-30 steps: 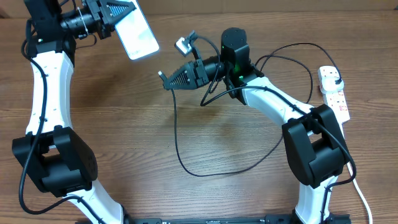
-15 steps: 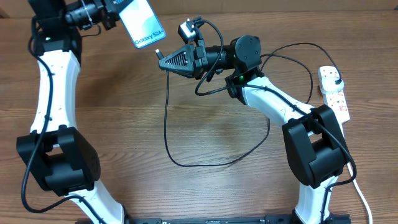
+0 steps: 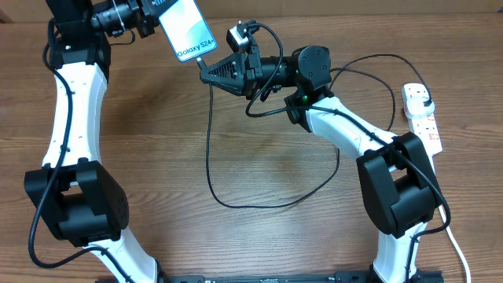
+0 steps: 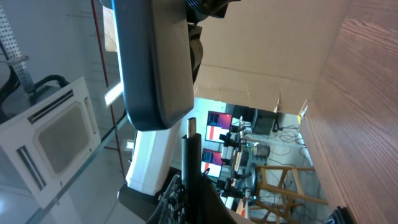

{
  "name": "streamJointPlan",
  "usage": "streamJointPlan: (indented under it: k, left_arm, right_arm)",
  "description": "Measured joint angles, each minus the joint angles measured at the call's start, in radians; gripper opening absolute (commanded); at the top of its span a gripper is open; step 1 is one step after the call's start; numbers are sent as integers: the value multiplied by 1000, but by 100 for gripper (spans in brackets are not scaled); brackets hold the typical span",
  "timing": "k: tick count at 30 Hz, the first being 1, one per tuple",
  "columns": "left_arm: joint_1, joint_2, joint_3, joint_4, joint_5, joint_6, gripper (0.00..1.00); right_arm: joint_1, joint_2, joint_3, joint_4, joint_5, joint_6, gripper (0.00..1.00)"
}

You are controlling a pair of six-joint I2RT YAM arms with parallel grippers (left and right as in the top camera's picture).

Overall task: Plug charger to phone and switch on socket
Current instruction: 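Align the USB-C plug with the phone's bottom port using the right gripper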

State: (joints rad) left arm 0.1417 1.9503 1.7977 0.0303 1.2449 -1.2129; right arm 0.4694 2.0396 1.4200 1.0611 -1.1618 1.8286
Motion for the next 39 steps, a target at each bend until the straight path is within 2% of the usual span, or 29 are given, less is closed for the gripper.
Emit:
streamJointPlan:
  k: [39]
  left_arm:
    - [11, 0, 0, 0, -8, 33, 4]
  right_arm:
    - [0, 0, 0, 0, 40, 1, 4]
